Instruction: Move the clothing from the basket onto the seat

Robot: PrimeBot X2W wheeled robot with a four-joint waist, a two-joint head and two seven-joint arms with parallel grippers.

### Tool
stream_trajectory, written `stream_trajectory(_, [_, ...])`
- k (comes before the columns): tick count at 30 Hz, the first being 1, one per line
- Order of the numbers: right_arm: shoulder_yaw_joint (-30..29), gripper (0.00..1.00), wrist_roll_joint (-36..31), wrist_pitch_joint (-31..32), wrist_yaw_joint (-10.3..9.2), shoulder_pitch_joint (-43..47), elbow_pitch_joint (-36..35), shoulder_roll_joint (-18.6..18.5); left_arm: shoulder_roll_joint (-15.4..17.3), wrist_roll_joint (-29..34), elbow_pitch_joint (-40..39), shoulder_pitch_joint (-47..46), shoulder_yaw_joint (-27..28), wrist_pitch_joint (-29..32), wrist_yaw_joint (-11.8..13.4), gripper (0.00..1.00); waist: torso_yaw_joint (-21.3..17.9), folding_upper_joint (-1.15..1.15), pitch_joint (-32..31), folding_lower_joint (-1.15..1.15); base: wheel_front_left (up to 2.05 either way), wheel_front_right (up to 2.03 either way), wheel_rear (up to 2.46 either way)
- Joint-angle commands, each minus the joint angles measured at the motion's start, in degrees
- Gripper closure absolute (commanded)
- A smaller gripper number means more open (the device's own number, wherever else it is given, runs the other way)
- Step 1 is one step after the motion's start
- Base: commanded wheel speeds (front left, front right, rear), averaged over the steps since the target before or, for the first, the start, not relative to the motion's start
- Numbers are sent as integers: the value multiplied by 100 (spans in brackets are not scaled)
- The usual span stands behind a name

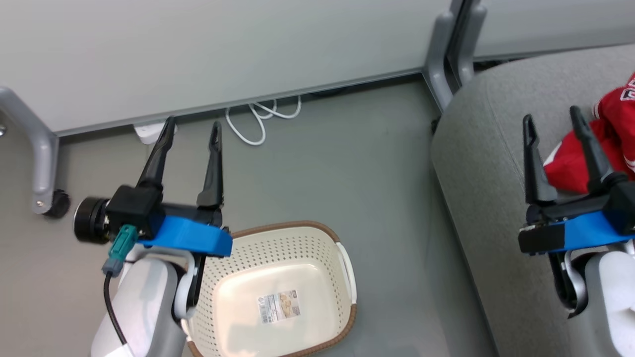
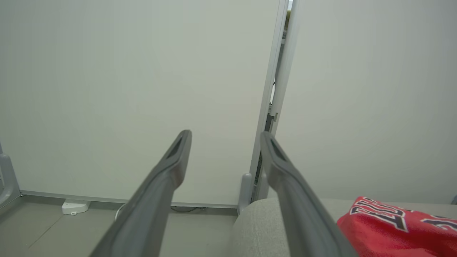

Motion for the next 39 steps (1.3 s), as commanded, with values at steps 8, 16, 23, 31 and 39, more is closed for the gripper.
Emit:
stream_trajectory(8, [158, 0, 156, -19, 1, 505, 171, 207, -199, 298, -40, 781, 691, -19, -192, 0, 438, 0, -535, 1, 0, 0, 0])
stream_trajectory(16, [274, 0, 193, -19, 1, 1109, 401, 407, -440, 523, -33, 1370, 1187, -19, -375, 0, 592, 0, -913, 1, 0, 0, 0])
stream_trajectory(23, [304, 0, 243, -19, 1, 1416, 482, 503, -565, 708, -102, 1692, 1416, -19, -504, 0, 632, 0, -1036, 1, 0, 0, 0])
stream_trajectory(31, [237, 0, 291, -19, 1, 1654, 557, 575, -634, 812, -35, 1882, 1535, -20, -600, 0, 661, 0, -1131, 1, 0, 0, 0])
stream_trajectory(39, [238, 0, 306, -19, 1, 1714, 590, 597, -652, 835, 43, 1960, 1556, -20, -658, 0, 649, 0, -1172, 1, 0, 0, 0])
